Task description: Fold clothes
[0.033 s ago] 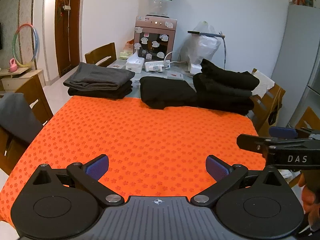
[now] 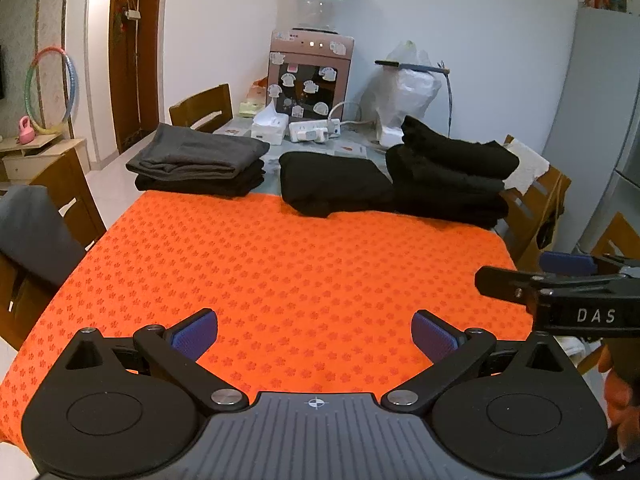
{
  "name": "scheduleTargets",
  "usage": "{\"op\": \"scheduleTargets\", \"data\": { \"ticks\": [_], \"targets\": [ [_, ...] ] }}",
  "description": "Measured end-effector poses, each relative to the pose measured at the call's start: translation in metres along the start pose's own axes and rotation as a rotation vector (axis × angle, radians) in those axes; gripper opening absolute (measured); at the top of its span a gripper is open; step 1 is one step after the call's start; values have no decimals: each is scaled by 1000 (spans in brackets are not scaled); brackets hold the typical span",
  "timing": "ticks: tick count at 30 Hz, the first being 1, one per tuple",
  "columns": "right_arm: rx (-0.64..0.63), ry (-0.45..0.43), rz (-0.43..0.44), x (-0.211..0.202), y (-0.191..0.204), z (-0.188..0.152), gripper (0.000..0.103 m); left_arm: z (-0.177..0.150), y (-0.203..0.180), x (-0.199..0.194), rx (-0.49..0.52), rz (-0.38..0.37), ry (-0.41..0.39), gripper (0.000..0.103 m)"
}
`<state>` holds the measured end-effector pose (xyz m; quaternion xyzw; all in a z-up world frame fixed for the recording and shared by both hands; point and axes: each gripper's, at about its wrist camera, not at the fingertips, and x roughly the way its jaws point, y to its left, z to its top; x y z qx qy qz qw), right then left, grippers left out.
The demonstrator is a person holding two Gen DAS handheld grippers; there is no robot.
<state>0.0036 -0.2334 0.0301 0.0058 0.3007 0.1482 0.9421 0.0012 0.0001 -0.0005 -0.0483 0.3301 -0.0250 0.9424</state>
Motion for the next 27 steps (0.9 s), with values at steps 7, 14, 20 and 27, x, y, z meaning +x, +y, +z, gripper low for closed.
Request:
{"op": "scheduleTargets", "data": {
  "ticks": [7,14,20,27],
  "targets": [
    [52,15,5,-2,-4,-4,103,1,1,5,20,-8,25,103],
    [71,23,0,-3,-6,-4,103,-1,-1,1,41,-25,12,103],
    [65,20,-7,-5,-4,-4,103,-2,-2,-2,46,-33,11,103],
    [62,17,-8,-8,-4,-6,103,-3,-4,-2,49,-42,9,103]
  ]
}}
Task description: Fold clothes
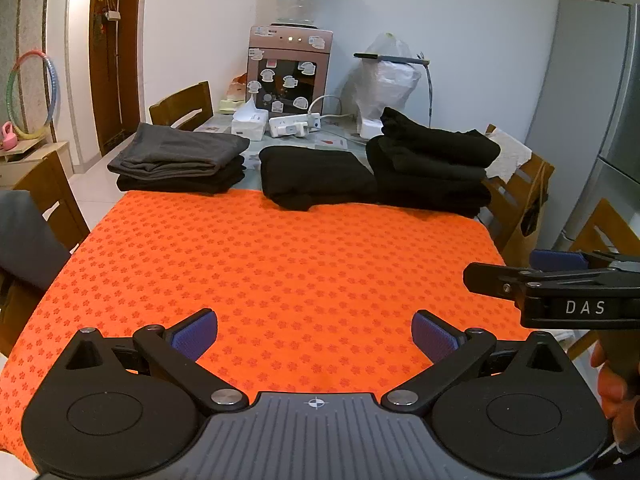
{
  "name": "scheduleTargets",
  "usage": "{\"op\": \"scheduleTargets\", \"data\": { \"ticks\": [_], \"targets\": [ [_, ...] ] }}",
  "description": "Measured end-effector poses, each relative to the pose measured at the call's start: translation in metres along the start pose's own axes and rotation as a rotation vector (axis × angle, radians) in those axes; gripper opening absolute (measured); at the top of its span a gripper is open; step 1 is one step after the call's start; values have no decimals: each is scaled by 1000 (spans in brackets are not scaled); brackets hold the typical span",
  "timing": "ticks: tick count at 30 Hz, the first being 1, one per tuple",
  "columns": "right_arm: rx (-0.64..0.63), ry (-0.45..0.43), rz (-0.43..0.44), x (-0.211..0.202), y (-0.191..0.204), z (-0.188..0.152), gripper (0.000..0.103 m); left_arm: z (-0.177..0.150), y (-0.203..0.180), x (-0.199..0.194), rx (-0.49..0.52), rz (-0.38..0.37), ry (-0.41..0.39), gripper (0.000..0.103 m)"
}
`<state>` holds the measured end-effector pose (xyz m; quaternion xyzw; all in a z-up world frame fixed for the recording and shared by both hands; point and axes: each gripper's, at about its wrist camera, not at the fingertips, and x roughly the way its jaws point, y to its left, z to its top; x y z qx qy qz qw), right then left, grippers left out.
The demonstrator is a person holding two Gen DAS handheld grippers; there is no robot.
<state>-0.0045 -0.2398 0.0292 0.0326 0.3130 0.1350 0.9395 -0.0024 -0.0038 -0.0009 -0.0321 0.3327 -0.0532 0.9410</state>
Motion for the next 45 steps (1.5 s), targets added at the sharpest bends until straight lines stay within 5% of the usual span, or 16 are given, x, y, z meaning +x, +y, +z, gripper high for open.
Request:
{"op": "scheduleTargets", "data": {
  "ticks": [45],
  "targets": [
    [6,29,7,11,-6,0,103,2,3,10,-21,6,25,103]
  ]
}}
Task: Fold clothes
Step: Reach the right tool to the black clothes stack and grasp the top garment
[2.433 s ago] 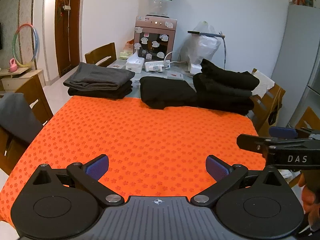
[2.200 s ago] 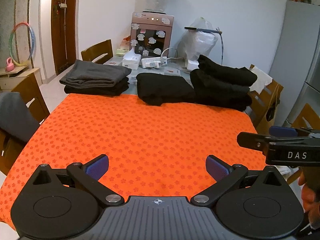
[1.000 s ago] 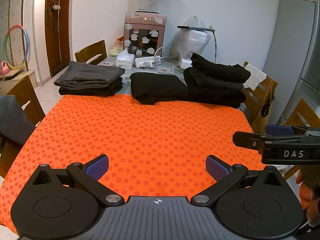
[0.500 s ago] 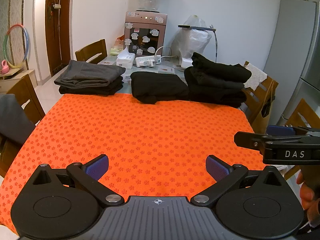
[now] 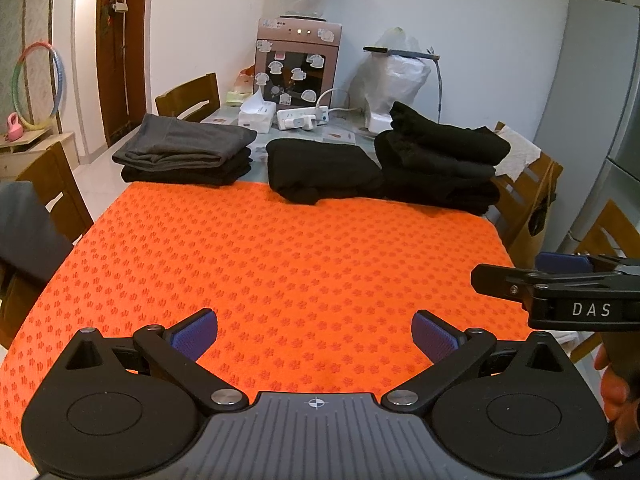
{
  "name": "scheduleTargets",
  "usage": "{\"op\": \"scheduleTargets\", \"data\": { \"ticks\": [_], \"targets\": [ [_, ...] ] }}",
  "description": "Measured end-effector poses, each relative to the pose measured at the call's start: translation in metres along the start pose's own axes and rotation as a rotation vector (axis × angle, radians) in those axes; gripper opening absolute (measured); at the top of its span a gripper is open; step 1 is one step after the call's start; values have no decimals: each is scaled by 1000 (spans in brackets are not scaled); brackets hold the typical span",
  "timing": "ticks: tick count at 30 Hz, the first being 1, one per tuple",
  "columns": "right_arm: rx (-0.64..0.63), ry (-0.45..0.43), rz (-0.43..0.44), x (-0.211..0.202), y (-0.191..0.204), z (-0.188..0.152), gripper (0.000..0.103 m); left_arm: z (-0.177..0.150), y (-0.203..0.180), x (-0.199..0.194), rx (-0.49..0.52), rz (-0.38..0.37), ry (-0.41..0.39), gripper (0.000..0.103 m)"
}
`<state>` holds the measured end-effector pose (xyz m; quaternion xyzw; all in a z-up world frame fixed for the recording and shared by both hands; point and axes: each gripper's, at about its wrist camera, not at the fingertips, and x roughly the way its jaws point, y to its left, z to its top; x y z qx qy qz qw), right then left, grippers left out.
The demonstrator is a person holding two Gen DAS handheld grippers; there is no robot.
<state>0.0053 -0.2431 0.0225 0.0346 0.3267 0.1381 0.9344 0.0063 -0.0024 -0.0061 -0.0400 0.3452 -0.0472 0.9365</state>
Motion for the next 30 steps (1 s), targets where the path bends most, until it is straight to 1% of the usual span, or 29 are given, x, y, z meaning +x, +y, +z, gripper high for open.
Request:
{"op": "scheduleTargets", "data": {
  "ticks": [5,9,12,19,25,30],
  "targets": [
    [6,32,15,11,-3,4,103,-1,6,5,-21,14,40,103],
    [1,68,19,32,-5,14,103,0,17,9,-37,37,70,103],
    [-3,90,20,51,-6,25,103,3,30,11,-41,66,75,103],
    [-11,121,20,129,1,64,103,9,77,23,-61,111,83,103],
    [-35,144,1,210,19,101,103,16,116,42,-52,109,110,103],
    [-72,163,-36,282,37,128,103,22,145,60,-64,102,131,103]
  ]
}}
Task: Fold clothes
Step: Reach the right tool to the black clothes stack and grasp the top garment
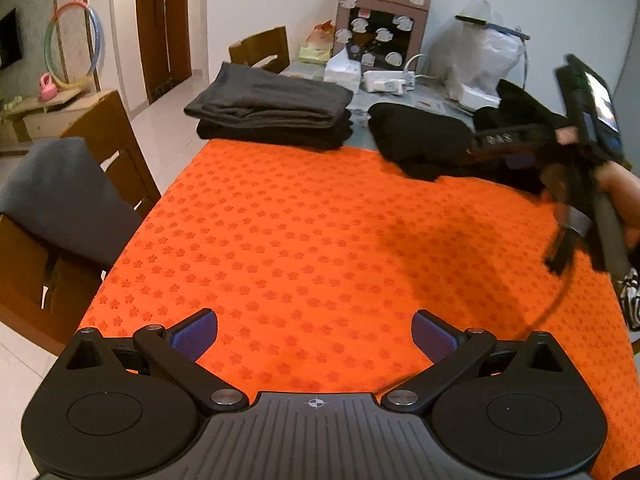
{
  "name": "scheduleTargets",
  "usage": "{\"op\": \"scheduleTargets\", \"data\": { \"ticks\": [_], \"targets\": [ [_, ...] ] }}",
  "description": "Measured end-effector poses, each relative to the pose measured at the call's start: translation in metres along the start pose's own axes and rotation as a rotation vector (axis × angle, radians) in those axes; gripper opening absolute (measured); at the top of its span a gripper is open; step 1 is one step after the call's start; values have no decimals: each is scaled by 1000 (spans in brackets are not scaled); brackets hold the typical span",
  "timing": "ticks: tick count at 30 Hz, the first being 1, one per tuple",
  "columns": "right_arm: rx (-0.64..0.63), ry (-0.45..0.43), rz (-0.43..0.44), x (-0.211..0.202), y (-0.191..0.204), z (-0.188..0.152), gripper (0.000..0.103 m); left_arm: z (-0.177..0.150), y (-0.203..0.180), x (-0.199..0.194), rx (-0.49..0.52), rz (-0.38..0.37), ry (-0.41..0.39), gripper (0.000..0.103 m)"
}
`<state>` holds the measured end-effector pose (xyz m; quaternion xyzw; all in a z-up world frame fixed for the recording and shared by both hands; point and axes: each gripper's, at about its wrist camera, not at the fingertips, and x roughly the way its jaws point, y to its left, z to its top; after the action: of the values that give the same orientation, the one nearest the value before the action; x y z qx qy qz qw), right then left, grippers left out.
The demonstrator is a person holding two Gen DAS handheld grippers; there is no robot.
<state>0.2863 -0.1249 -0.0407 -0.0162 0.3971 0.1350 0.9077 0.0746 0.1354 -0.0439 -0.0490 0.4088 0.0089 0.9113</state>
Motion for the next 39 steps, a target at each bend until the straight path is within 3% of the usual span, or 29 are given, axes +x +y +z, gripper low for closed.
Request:
{"op": "scheduleTargets", "data": {
  "ticks": [9,12,14,15,16,18,19,21,31,39],
  "targets": [
    [-37,56,-84,106,23,49,99,18,34,33,-13,-25,28,103],
    [-70,104,-152,140,27,58,83,22,40,38,-16,-24,22,103],
    [-89,122,-186,152,29,61,78,25,45,39,-23,-20,18,103],
    [-95,121,-197,153,28,61,72,26,48,40,-29,-20,15,103],
    [-101,120,-209,155,28,62,57,26,50,41,-35,-21,13,103],
    [-90,91,-192,135,23,69,33,27,53,42,-48,-22,10,103],
    [-82,73,-179,123,20,74,25,27,54,42,-53,-23,9,103],
    [-65,37,-152,97,13,83,21,26,53,42,-57,-27,3,103],
    [20,-143,-18,-30,-18,130,19,38,35,31,-63,-29,-70,101],
    [63,-264,230,-169,-20,142,18,43,16,3,-74,5,-157,101]
  ]
}}
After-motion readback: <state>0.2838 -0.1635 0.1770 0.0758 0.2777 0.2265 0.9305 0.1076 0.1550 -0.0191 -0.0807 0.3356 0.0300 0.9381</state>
